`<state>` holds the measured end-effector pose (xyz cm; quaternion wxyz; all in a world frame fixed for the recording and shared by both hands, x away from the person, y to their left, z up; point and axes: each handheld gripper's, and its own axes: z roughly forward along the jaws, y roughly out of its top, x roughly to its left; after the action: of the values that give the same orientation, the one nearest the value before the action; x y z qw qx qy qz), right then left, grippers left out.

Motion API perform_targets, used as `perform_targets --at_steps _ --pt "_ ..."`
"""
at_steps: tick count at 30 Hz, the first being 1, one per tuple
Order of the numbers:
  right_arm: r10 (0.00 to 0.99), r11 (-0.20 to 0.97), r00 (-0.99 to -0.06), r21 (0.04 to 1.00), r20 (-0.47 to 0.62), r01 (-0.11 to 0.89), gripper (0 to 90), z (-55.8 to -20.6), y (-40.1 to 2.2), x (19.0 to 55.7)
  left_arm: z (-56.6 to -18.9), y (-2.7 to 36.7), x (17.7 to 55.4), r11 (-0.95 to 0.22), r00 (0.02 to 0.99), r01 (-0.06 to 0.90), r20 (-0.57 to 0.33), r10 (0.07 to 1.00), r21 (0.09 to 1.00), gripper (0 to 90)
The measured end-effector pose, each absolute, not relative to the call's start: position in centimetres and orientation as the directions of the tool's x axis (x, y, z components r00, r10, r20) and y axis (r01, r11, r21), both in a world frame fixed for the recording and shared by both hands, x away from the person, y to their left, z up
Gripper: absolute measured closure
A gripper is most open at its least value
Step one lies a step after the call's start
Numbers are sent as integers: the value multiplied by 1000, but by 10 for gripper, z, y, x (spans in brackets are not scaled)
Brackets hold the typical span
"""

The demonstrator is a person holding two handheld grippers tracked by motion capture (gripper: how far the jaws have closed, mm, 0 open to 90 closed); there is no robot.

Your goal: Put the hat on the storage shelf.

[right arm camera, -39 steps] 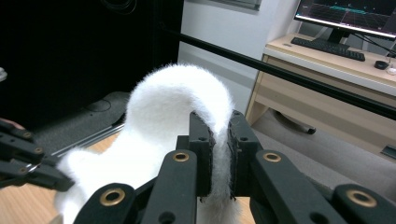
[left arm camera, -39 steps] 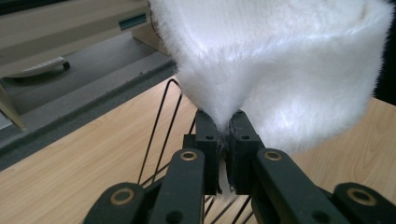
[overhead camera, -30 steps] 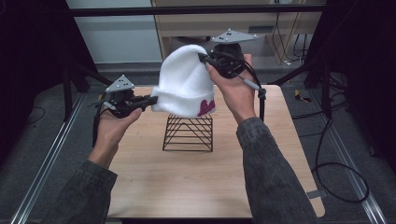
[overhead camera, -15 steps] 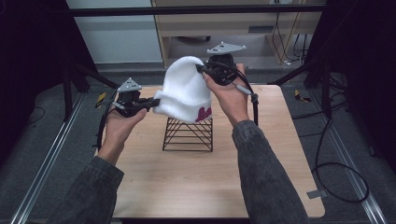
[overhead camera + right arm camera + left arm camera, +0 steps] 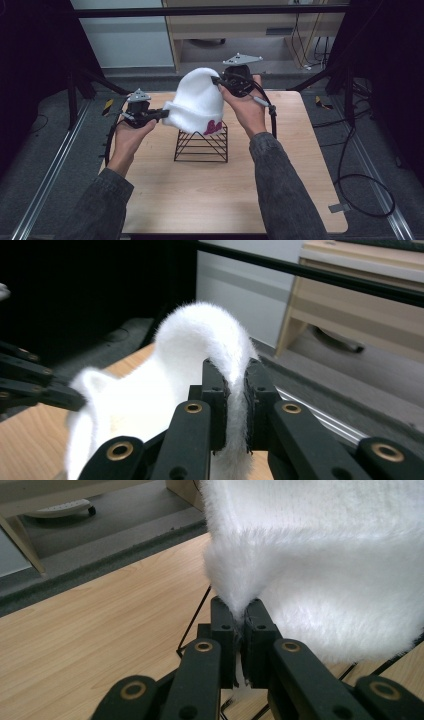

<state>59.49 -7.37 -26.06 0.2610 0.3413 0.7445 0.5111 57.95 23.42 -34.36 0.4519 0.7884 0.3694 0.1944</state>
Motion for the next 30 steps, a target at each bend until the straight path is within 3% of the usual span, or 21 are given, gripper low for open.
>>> perform_targets --at_steps 30 --pt "727 277 -685 931 -40 239 828 -285 -82 564 -372 240 561 -344 678 380 -5 735 858 857"
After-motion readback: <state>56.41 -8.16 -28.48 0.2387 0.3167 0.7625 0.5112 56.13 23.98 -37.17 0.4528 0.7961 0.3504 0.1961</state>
